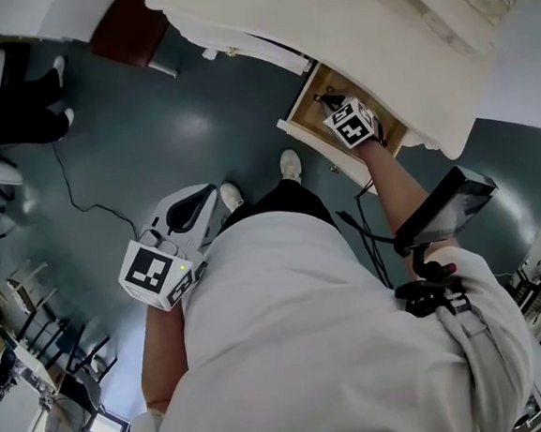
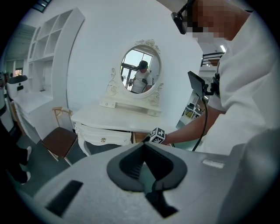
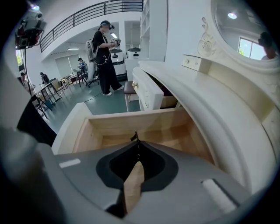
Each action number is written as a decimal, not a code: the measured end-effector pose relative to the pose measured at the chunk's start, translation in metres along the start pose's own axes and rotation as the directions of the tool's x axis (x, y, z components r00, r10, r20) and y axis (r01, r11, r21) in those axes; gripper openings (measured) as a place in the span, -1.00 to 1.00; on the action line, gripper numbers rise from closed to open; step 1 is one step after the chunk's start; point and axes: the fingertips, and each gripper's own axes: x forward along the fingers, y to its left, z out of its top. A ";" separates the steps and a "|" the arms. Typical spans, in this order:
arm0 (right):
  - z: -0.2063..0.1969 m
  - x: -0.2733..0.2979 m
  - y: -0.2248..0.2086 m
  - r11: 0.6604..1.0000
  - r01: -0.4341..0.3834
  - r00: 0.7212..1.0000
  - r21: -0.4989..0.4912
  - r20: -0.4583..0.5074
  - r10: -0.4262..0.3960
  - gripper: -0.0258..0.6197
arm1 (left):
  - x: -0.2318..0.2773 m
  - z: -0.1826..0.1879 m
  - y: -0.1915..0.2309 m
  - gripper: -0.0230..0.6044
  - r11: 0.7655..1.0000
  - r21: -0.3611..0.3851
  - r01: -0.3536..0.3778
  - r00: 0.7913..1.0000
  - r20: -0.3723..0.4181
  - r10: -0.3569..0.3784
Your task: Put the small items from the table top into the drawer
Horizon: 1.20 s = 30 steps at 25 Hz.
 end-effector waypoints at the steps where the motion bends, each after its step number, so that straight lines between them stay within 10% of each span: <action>1: -0.001 0.003 0.000 1.000 -0.004 1.000 -0.002 -0.003 0.004 -0.87 | 0.001 0.001 0.001 -0.92 1.000 0.000 -0.004 1.000 -0.003 0.004; 30: -0.015 0.015 0.009 0.996 -0.058 0.998 -0.069 -0.001 0.058 -0.73 | 0.019 0.016 -0.009 -0.92 1.000 0.013 -0.011 1.000 0.001 0.011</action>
